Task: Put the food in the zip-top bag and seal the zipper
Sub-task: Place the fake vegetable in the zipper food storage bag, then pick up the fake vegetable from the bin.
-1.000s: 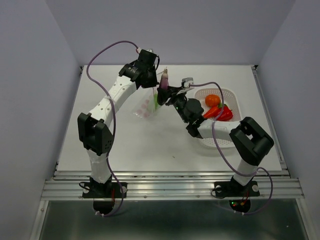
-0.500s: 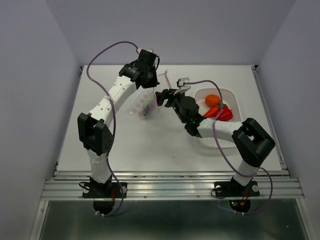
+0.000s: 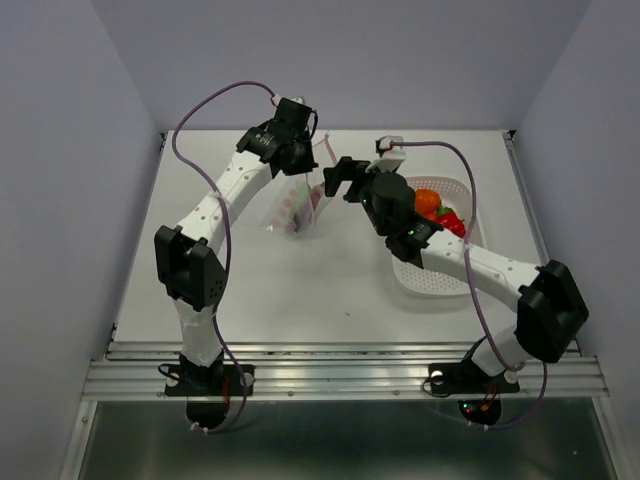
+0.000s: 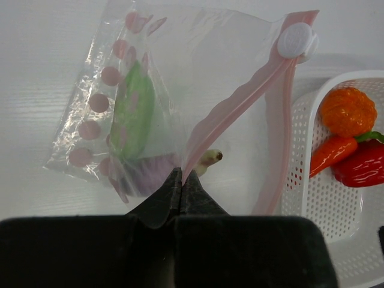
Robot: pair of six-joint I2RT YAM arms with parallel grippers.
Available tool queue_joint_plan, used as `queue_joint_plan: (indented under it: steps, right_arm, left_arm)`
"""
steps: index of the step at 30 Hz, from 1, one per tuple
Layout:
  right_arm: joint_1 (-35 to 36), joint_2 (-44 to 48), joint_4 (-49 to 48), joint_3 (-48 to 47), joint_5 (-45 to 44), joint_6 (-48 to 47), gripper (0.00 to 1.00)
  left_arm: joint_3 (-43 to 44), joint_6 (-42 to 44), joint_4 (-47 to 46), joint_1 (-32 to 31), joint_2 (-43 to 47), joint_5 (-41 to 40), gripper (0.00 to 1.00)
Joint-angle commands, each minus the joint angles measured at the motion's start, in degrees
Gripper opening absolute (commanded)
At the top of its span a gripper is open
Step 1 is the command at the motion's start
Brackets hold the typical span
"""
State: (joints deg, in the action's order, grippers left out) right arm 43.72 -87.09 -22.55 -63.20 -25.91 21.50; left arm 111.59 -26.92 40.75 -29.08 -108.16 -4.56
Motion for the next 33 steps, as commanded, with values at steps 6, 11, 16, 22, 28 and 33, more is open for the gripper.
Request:
queue_joint_plan:
  steps: [6,11,16,22,28,33]
  right_arm:
    - [-13.83,13.25,31.83,1.15,-2.93,17.95,1.0]
    - [-21.82,11.6,43.81,1.5,5.92,21.04,1.0]
    - [-24.04,4.22,48.47,0.1,10.44,24.65,1.0]
    - [-24.04,-2.2,49.27,-2.37,6.5,27.1,1.0]
    - [-24.04,-7.83,49.35,-3.42,0.78,29.74,1.0]
    - [-24.04,-10.82,49.26,-4.21,-2.83,31.15,1.0]
  left_arm:
    - [-0.23,0.64,-1.55,0.25,3.48,0.51,0.0]
    - [-1.11,0.99,-2.26,0.34,3.66,0.69,0.0]
    - [-1.9,1.08,-2.69,0.34,4.1,0.6,0.0]
    - [-2.25,1.34,-2.78,0.34,4.19,0.43,0.0]
    - [-2.26,1.43,-2.7,0.34,4.01,0.43,0.0]
    - [-2.17,1.52,-2.7,0.43,4.27,0.43,0.0]
